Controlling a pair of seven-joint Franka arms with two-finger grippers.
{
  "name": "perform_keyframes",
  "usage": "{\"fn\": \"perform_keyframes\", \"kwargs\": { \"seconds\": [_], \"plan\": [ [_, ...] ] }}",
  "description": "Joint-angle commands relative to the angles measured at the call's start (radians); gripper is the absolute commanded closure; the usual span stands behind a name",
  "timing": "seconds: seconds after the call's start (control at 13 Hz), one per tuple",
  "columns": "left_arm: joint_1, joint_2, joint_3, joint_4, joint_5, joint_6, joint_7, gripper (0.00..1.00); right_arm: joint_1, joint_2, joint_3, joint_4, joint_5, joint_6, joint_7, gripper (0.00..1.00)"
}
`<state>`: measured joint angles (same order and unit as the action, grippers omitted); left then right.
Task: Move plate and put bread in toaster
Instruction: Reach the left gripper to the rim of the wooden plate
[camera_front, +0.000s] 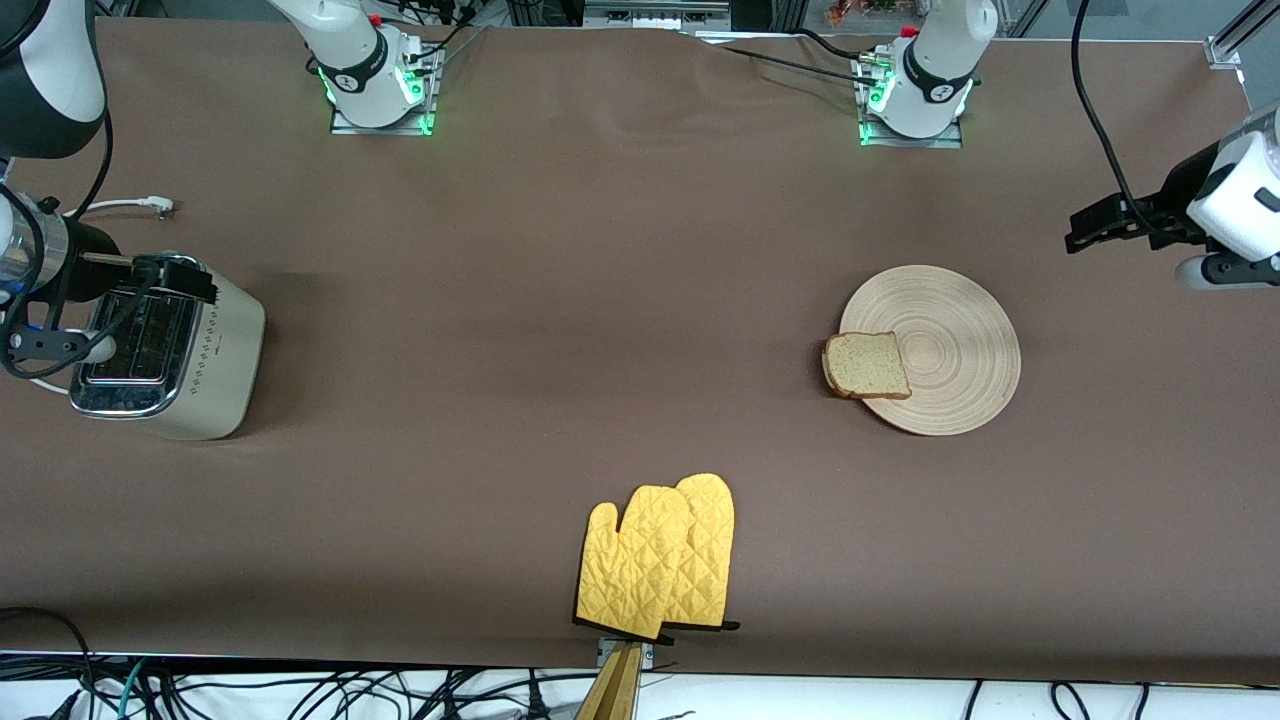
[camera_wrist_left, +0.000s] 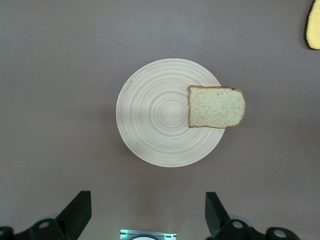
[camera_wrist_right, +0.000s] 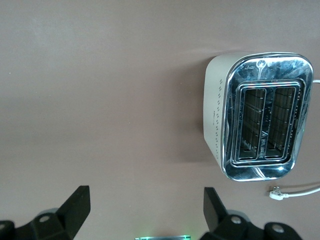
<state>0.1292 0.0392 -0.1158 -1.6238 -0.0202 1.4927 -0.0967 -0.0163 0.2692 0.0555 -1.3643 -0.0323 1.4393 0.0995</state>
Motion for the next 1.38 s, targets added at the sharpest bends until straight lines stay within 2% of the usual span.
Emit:
{"fn": "perform_keyframes", "kwargs": {
  "seconds": [0.0, 0.15, 0.38, 0.61, 0.92, 1.07, 1.3],
  "plan": [
    [0.062, -0.001, -0.002, -0.088, 0.022, 0.046, 0.014, 0.0, -0.002, -0.008, 0.001, -0.001, 0.014, -0.008, -0.009, 0.0],
    [0.101, -0.015, -0.002, -0.172, 0.022, 0.139, 0.075, 0.0, -0.002, -0.007, 0.003, -0.001, 0.014, -0.008, -0.007, 0.0],
    [0.217, 0.011, -0.002, -0.26, 0.0, 0.272, 0.245, 0.0, -0.002, -0.007, 0.003, -0.001, 0.014, -0.01, -0.009, 0.0],
    [0.337, 0.176, -0.002, -0.249, -0.136, 0.307, 0.45, 0.0, -0.002, -0.007, 0.003, -0.001, 0.014, -0.01, -0.009, 0.0],
    [0.395, 0.306, -0.002, -0.242, -0.179, 0.353, 0.581, 0.0, -0.004, -0.007, 0.001, -0.001, 0.014, -0.008, -0.009, 0.0],
    [0.42, 0.385, 0.016, -0.228, -0.323, 0.351, 0.707, 0.0, -0.004, -0.007, 0.001, -0.001, 0.014, -0.008, -0.007, 0.0],
    [0.434, 0.477, 0.018, -0.228, -0.467, 0.353, 0.831, 0.0, -0.004, -0.005, 0.003, -0.001, 0.014, -0.008, -0.007, 0.0]
  ]
}}
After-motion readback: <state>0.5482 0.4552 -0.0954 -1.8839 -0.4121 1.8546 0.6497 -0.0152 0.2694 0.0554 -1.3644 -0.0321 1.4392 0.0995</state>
